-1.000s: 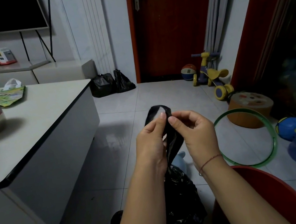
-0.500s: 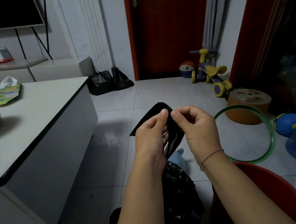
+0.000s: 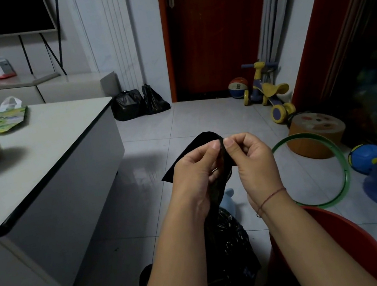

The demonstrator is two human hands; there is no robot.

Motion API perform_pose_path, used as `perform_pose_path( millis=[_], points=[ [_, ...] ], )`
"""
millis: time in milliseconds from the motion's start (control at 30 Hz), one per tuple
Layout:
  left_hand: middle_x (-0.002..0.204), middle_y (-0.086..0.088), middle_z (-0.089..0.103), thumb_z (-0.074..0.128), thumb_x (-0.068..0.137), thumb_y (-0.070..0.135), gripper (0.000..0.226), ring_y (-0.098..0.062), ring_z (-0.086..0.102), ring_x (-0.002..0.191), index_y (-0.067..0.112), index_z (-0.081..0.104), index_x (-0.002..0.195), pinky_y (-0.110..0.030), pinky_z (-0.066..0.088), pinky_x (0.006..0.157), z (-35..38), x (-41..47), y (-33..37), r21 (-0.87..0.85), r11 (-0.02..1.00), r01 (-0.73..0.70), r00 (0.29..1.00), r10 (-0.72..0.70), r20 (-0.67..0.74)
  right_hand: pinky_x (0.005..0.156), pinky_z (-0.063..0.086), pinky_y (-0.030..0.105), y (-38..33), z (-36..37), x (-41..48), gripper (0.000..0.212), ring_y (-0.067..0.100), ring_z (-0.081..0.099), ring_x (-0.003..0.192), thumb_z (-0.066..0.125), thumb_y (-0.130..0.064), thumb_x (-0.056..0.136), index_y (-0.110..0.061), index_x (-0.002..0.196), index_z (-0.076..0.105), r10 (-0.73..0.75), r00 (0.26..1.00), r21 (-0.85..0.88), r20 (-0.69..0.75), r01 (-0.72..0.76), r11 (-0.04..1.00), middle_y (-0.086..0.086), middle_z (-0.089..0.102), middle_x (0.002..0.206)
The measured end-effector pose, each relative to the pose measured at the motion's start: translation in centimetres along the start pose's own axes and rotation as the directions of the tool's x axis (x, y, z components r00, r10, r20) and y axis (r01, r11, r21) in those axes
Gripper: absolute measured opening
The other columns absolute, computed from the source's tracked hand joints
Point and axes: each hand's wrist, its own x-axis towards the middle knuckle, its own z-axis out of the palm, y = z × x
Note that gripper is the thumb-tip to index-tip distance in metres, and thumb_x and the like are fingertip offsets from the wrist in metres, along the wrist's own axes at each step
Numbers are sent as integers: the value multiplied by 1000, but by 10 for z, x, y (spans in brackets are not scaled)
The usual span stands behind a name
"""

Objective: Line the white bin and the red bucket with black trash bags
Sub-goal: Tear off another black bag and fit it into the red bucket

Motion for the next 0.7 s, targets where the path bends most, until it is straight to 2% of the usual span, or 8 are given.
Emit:
perform_pose_path(
  millis=[67,133,200,300,400,567,700],
  points=[
    [54,0,49,65,89,18,14,-14,39,52,11,76,85,-20,47,51,0,0,0,-9,1000,6,1000,-6,1,70,54,23,0,0,1,12,7,65,73,63,-22,89,-21,77,66,15,1000,26,2,-15,1000,-5,69,73],
    [64,-7,59,65,89,20,14,-20,51,61,10,76,89,-27,51,61,0,0,0,-4,1000,11,1000,-11,11,66,52,18,0,0,1,12,4,65,70,64,-22,89,-21,78,66,24,1000,39,10,-24,999,-7,70,70],
    [73,-9,70,65,89,20,16,-19,66,67,8,74,94,-28,56,67,-1,1,0,3,1000,10,999,-10,35,64,51,15,0,0,0,12,2,65,67,63,-21,89,-18,78,66,30,999,46,18,-30,998,-8,70,68],
    [73,-8,73,65,89,19,15,-16,70,65,7,73,93,-26,59,67,-3,1,0,5,1000,4,998,-4,57,64,51,16,-1,0,0,11,2,65,68,63,-21,89,-18,79,66,25,1000,33,4,-26,999,-6,70,70],
    [79,-12,74,67,88,19,15,-19,71,72,7,74,93,-30,59,74,-2,2,-1,11,1000,0,999,-1,53,65,52,16,-3,-1,0,10,1,65,69,63,-22,89,-18,81,66,0,1000,3,-8,0,1000,-5,69,73],
    [68,-4,72,61,91,16,15,-14,70,66,5,72,94,-21,57,61,-3,3,-1,23,999,-32,995,30,97,68,53,17,-7,-1,-2,10,0,65,71,61,-22,90,-22,81,64,-58,998,-61,4,58,996,-7,68,75],
    [64,3,70,52,98,17,21,-8,67,61,4,68,98,-18,53,57,-3,0,1,102,993,-62,986,45,163,61,50,12,-8,1,-1,11,-4,64,65,56,-22,94,-20,84,61,-62,996,-88,61,68,994,-8,66,71]
  ],
)
